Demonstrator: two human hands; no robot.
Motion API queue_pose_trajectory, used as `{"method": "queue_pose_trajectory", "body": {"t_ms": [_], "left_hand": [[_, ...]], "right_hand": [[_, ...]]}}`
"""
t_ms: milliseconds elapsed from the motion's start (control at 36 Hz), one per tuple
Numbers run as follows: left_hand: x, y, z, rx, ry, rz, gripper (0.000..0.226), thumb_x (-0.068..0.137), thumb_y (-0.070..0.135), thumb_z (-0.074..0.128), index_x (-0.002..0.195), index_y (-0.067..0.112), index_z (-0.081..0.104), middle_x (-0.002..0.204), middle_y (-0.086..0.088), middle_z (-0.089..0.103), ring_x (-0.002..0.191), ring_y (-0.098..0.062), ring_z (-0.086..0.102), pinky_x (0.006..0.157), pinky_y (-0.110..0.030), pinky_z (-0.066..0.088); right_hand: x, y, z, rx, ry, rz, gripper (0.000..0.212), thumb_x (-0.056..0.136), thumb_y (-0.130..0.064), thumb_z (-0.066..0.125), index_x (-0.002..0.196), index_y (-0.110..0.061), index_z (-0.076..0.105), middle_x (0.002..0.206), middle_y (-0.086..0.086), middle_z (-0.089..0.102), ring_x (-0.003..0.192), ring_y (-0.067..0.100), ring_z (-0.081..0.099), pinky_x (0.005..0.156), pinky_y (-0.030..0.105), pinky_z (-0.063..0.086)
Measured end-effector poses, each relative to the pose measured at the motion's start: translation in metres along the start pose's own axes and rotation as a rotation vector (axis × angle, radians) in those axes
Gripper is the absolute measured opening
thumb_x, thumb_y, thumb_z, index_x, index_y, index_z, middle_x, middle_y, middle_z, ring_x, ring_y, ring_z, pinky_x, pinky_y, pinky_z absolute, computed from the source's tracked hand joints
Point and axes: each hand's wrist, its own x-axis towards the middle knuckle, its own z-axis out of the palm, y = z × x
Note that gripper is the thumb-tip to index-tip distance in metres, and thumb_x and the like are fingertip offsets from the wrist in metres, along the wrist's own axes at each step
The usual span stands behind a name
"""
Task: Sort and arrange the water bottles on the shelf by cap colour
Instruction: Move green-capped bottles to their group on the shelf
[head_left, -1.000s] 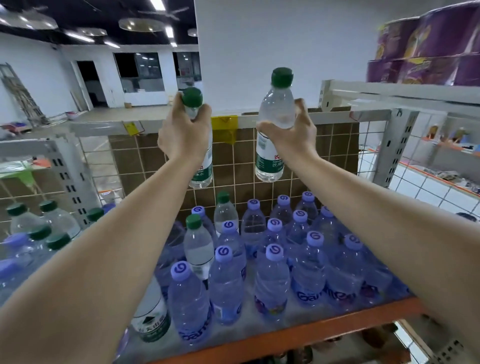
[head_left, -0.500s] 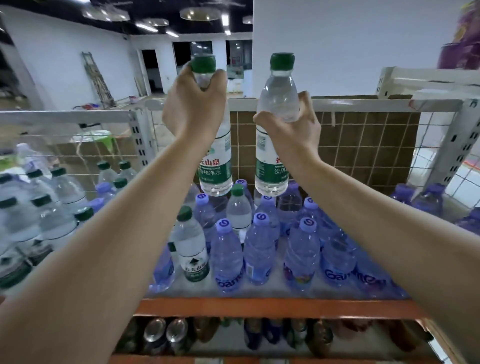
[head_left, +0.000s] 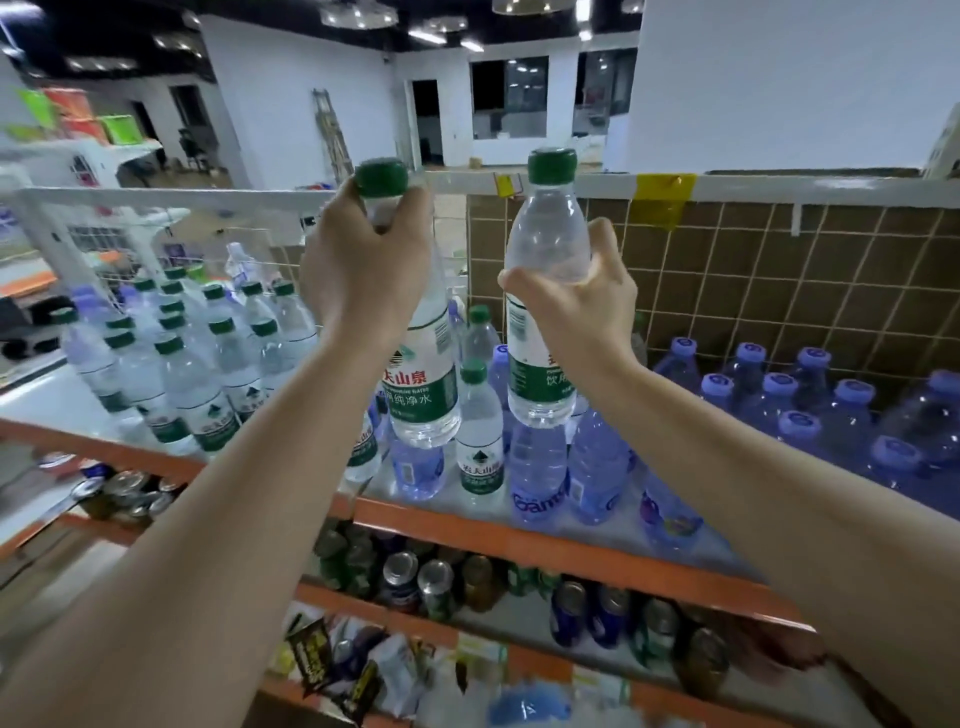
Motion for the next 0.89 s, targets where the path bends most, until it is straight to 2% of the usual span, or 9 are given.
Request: {"method": "queue_pose_trajectory", "body": {"t_ms": [83,167,278,361,472,556,639,722,889], "left_hand": [[-0.001,-0.013,-0.017,0.045,0.012,-0.016,0.022,0.085,0.050,0.051,0.086,0.030,0.060,0.075,0.018,0.065,0.073,-0.005,0.066,0.067,-0.024,0.050],[0.002,-0.030,-0.035,0.036,0.007,-0.036,0.022,0.082,0.049,0.051,0.075,0.029,0.057,0.073,0.015,0.066,0.071,-0.010,0.068,0.070,-0.029,0.054],[0.006,-0.056,-0.065,0.101,0.008,-0.050,0.023,0.081,0.049,0.046,0.071,0.030,0.054,0.068,0.017,0.061,0.069,-0.008,0.061,0.066,-0.025,0.044],[0.012,-0.083,-0.093,0.111,-0.006,-0.064,0.027,0.087,0.049,0.049,0.069,0.029,0.054,0.065,0.016,0.059,0.065,-0.004,0.056,0.061,-0.023,0.039],[0.021,-0.124,-0.135,0.141,-0.046,-0.070,0.030,0.089,0.040,0.053,0.063,0.026,0.049,0.062,0.011,0.057,0.061,-0.008,0.054,0.061,-0.026,0.039],[0.029,-0.153,-0.166,0.166,-0.062,-0.089,0.030,0.090,0.040,0.053,0.065,0.025,0.051,0.062,0.010,0.058,0.061,-0.008,0.054,0.058,-0.025,0.038],[0.038,-0.180,-0.194,0.204,-0.091,-0.105,0.028,0.091,0.038,0.051,0.066,0.024,0.049,0.061,0.009,0.057,0.061,-0.008,0.052,0.057,-0.022,0.034],[0.047,-0.205,-0.218,0.206,-0.120,-0.119,0.030,0.091,0.035,0.052,0.065,0.022,0.049,0.059,0.007,0.056,0.059,-0.011,0.052,0.056,-0.024,0.034],[0.071,-0.255,-0.251,0.223,-0.148,-0.113,0.017,0.091,0.033,0.054,0.078,0.021,0.056,0.065,0.003,0.059,0.062,-0.014,0.054,0.055,-0.025,0.034]], "right_hand": [[-0.009,-0.001,0.011,-0.019,-0.017,0.000,0.069,0.055,-0.053,0.070,0.112,-0.021,0.048,0.108,0.003,0.065,0.097,0.025,0.063,0.079,0.048,0.056],[-0.018,0.000,0.026,-0.044,-0.037,-0.010,0.057,0.058,-0.049,0.071,0.103,-0.024,0.047,0.091,0.004,0.065,0.081,0.023,0.063,0.069,0.047,0.055],[-0.036,-0.003,0.055,-0.050,-0.033,-0.003,0.057,0.059,-0.048,0.072,0.105,-0.024,0.048,0.092,0.002,0.066,0.080,0.021,0.061,0.062,0.039,0.049],[-0.055,-0.003,0.087,-0.047,-0.043,0.018,0.049,0.059,-0.047,0.071,0.095,-0.025,0.046,0.086,0.003,0.065,0.076,0.026,0.060,0.064,0.042,0.051],[-0.086,-0.009,0.134,-0.039,-0.069,0.049,0.067,0.063,-0.048,0.072,0.121,-0.026,0.047,0.094,0.000,0.061,0.078,0.017,0.054,0.069,0.028,0.043],[-0.112,-0.014,0.170,-0.091,-0.090,0.049,0.064,0.074,-0.036,0.075,0.128,-0.021,0.044,0.076,0.000,0.051,0.068,0.017,0.049,0.067,0.033,0.046],[-0.131,-0.013,0.213,-0.094,-0.099,0.082,0.072,0.067,-0.047,0.072,0.128,-0.021,0.043,0.065,-0.004,0.050,0.061,0.015,0.050,0.061,0.034,0.044],[-0.146,-0.013,0.253,-0.107,-0.121,0.092,0.071,0.062,-0.054,0.067,0.120,-0.021,0.043,0.077,-0.004,0.053,0.072,0.017,0.053,0.064,0.032,0.043],[-0.163,-0.017,0.316,-0.190,-0.187,0.045,0.066,0.070,-0.047,0.077,0.118,-0.014,0.045,0.089,-0.006,0.048,0.080,0.016,0.047,0.067,0.030,0.038]]}}
